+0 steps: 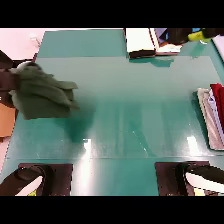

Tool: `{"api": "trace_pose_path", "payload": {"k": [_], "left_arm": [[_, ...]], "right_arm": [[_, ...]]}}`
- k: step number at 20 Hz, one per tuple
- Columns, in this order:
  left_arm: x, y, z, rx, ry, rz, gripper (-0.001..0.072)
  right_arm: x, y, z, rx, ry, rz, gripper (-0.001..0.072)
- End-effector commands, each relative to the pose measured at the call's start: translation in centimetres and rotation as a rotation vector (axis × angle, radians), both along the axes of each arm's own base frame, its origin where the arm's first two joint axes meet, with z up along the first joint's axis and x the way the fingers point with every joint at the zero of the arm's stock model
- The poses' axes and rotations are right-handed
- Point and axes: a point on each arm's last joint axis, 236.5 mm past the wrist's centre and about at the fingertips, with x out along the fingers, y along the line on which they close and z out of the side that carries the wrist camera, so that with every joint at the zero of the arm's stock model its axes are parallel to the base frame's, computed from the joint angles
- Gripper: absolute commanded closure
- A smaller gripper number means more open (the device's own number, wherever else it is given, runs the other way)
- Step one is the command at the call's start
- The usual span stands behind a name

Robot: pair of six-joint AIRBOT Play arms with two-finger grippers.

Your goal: Fold the shirts.

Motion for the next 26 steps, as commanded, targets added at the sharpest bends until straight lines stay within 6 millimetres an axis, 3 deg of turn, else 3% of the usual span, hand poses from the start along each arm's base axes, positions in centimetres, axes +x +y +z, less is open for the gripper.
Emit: {"api": "trace_pose_path", "payload": {"k": [1,3,7,10,11,12,14,17,21,24,26], "left_arm": [[1.6,-8.9,-2.7,-0.013,0.083,-0.207,0.0674],[1.7,-14.8,-6.5,0.004,0.167,-0.337,0.0674],[0.2,-25.0,-15.0,0.020,0.320,-0.529,0.0672],[-0.3,-30.4,-19.3,-0.043,0.364,-0.627,0.0657],[0.2,-31.2,-19.9,-0.068,0.356,-0.628,0.0355],[1.3,-31.4,-19.7,-0.085,0.326,-0.616,0.0097],[4.0,-29.9,-18.5,-0.093,0.285,-0.567,0.0092],[8.6,-25.3,-18.0,-0.107,0.270,-0.450,0.0093],[12.4,-20.1,-21.4,-0.094,0.335,-0.319,0.0092],[12.6,-18.9,-25.4,-0.034,0.416,-0.350,0.0089],[12.5,-19.3,-27.4,-0.023,0.450,-0.382,0.0089]], "right_arm": [[0.0,-1.4,3.7,0.033,-0.081,-0.044,0.0693],[0.3,-2.8,4.3,0.062,-0.077,-0.097,0.0693],[0.1,-3.7,3.0,0.048,-0.020,-0.115,0.0693],[0.1,-3.6,2.5,0.040,0.000,-0.111,0.0693],[0.1,-3.6,2.4,0.040,0.001,-0.111,0.0693],[0.0,-3.6,2.4,0.039,0.003,-0.110,0.0693],[-0.1,-3.6,2.1,0.034,0.014,-0.108,0.0693],[-0.5,-3.6,1.6,0.023,0.039,-0.101,0.0693],[-0.7,-3.6,1.4,0.018,0.050,-0.099,0.0693],[-0.7,-3.6,1.3,0.017,0.053,-0.098,0.0693],[-0.8,-3.6,1.2,0.014,0.060,-0.096,0.0694]]}}
